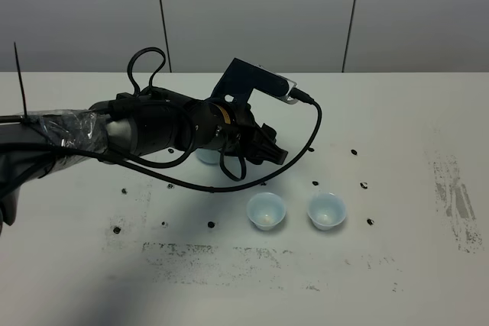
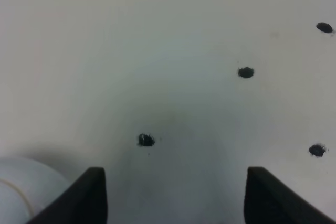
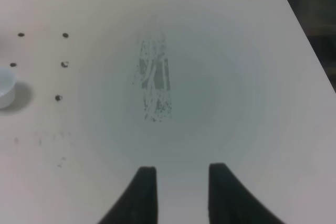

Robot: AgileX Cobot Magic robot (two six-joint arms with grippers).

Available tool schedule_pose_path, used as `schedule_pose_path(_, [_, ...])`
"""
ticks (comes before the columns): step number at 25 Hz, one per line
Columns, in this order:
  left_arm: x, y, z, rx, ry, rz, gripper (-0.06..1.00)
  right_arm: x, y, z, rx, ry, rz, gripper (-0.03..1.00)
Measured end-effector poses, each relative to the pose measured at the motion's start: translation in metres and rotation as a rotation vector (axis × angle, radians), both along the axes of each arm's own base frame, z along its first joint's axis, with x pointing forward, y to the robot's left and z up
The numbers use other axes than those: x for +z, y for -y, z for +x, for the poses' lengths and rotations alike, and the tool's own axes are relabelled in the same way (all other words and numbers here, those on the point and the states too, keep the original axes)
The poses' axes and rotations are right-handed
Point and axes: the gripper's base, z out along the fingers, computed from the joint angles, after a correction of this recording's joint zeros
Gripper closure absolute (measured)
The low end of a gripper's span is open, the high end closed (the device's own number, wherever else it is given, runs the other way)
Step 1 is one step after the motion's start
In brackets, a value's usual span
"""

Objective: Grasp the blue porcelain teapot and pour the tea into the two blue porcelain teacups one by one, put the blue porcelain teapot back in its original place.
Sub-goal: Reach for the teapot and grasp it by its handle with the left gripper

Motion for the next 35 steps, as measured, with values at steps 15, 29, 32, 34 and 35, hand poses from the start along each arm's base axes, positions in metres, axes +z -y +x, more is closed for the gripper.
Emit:
schedule_pose_path(15, [-0.007, -0.005, -0.013, -0.064, -0.141, 0.106, 0.37, 0.0, 0.0, 0.0, 0.0, 0.0, 0.002, 0.74])
schedule_pose_path(29, [0.0, -0.016, -0.017, -0.156, -0.159, 0.224, 0.37, 0.0, 0.0, 0.0, 0.0, 0.0, 0.002, 0.74])
schedule_pose_path(32, [0.0, -0.021, -0.015, -0.166, -0.153, 0.256, 0.37, 0.0, 0.0, 0.0, 0.0, 0.0, 0.002, 0.74])
schedule_pose_path(34, [-0.001, -0.023, -0.015, -0.175, -0.162, 0.279, 0.37, 0.0, 0.0, 0.0, 0.0, 0.0, 0.002, 0.74])
schedule_pose_path(35, [-0.001, -0.025, -0.016, -0.179, -0.166, 0.292, 0.37, 0.0, 0.0, 0.0, 0.0, 0.0, 0.002, 0.74])
